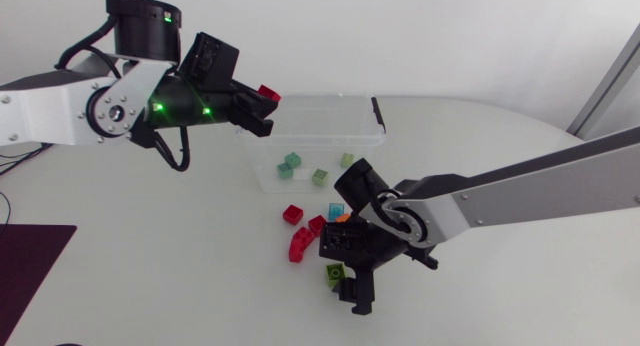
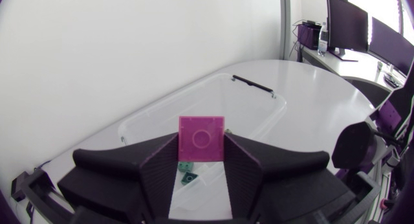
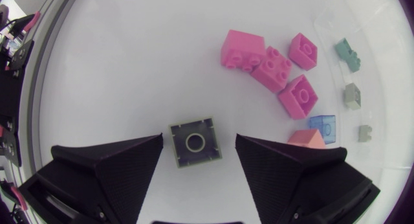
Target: Pick up the duplo bricks and place them in the container
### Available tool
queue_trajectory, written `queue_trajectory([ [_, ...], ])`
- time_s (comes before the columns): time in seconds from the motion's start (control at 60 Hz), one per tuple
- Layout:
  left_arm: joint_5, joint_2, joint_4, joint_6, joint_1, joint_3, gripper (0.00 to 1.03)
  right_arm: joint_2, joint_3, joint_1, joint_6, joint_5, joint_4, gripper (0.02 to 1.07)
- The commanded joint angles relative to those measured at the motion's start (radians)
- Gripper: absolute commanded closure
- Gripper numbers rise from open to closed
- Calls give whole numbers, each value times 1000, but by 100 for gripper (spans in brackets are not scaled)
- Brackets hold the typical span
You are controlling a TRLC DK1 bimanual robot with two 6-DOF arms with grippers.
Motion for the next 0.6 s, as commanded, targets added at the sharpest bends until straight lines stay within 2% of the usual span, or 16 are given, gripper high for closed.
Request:
queue_trajectory([
  [0.0, -26, 58, 40, -42, -1, 35, 78, 28, 11, -3, -28, -20, -11, 50],
  [0.167, -76, 159, 110, -62, 7, 80, 77, 2, -12, -12, -20, -21, -9, 80],
  [0.233, -90, 195, 122, -71, 10, 103, 76, -36, -28, -16, -17, -20, -16, 80],
  [0.267, -93, 210, 122, -74, 11, 115, 72, -59, -32, -21, -15, -20, -25, 80],
  [0.317, -113, 239, 125, -85, 13, 142, 53, -105, -32, -32, -12, -20, -51, 81],
  [0.333, -115, 241, 125, -85, 13, 144, 51, -111, -31, -35, -12, -20, -54, 81],
  [0.35, -119, 251, 124, -88, 13, 156, 43, -134, -31, -41, -12, -21, -68, 81],
  [0.367, -121, 251, 124, -90, 13, 156, 41, -137, -31, -41, -12, -21, -71, 81],
  [0.383, -131, 260, 124, -96, 13, 169, 33, -168, -29, -49, -8, -21, -86, 81],
  [0.45, -142, 271, 121, -99, 10, 187, 26, -226, -19, -64, -2, -21, -121, 81],
  [0.583, -142, 265, 93, -107, 5, 201, 20, -326, 24, -105, 18, -21, -169, 81],
])
